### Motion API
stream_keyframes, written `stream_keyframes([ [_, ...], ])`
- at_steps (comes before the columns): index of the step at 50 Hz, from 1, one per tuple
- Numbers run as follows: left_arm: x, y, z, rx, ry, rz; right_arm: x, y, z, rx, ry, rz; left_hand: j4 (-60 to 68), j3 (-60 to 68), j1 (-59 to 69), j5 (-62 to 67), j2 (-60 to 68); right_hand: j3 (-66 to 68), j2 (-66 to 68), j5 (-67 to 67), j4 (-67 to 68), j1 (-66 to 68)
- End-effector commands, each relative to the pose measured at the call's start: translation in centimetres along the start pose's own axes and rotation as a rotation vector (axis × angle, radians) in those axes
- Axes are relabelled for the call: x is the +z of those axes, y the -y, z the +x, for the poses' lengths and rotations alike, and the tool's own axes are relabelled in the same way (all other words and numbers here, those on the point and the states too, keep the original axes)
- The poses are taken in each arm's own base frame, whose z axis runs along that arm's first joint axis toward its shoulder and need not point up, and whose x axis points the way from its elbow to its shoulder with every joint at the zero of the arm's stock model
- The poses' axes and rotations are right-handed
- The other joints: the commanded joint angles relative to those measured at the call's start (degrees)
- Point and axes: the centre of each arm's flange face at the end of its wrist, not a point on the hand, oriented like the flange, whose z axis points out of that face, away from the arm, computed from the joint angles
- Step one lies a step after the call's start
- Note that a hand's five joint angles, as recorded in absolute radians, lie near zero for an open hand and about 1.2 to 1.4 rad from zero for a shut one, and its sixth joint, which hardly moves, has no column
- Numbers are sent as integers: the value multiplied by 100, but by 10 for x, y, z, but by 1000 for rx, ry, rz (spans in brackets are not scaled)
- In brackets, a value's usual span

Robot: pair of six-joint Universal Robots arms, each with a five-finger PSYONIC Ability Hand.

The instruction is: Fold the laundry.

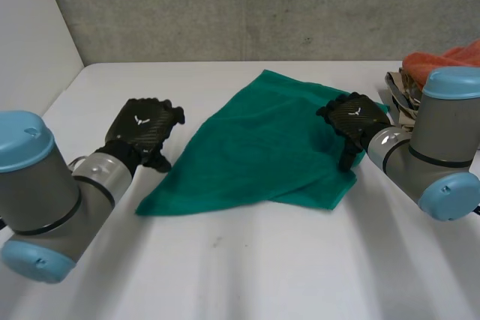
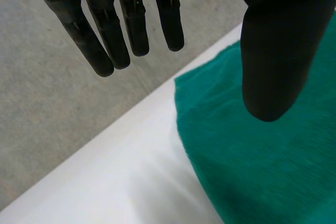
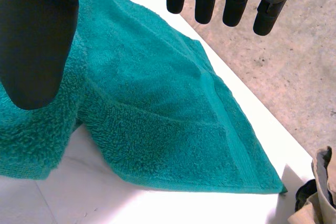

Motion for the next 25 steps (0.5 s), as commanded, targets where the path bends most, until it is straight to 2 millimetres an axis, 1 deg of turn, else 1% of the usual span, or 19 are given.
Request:
stream_keyframes([
  [1, -27, -13, 4, -9, -42, -175, -2, -2, -4, 2, 9, -9, 316, 241, 228, 351, 265, -202, -199, -278, -238, -271],
  [2, -32, -20, 7, -16, -56, -223, -2, -2, -4, 2, 10, -10, 433, 358, 345, 468, 382, -202, -199, -278, -238, -271],
  [5, -36, -30, 9, -21, -68, -268, -3, -3, -7, 2, 16, -14, 753, 677, 665, 788, 702, -202, -199, -278, -238, -271],
  [6, -35, -35, 9, -19, -70, -280, -4, -4, -8, 2, 20, -18, 954, 878, 865, 988, 903, -202, -199, -278, -238, -271],
  [9, -31, -42, 8, -11, -66, -286, -5, -5, -11, 2, 28, -21, 1241, 1165, 1153, 1276, 1190, -202, -199, -278, -238, -271],
  [11, -25, -52, 6, 0, -58, -302, -6, -5, -14, 2, 35, -24, 1393, 1318, 1305, 1428, 1342, -202, -199, -278, -238, -271],
  [19, -11, -65, 3, 13, -52, -322, -6, -8, -16, 2, 38, -35, 1410, 1334, 1322, 1444, 1359, -202, -199, -278, -238, -271],
  [25, -1, -72, 2, 44, -44, -322, -5, -11, -13, 18, 37, -41, 1494, 1418, 1405, 1528, 1442, -202, -199, -278, -238, -271],
])
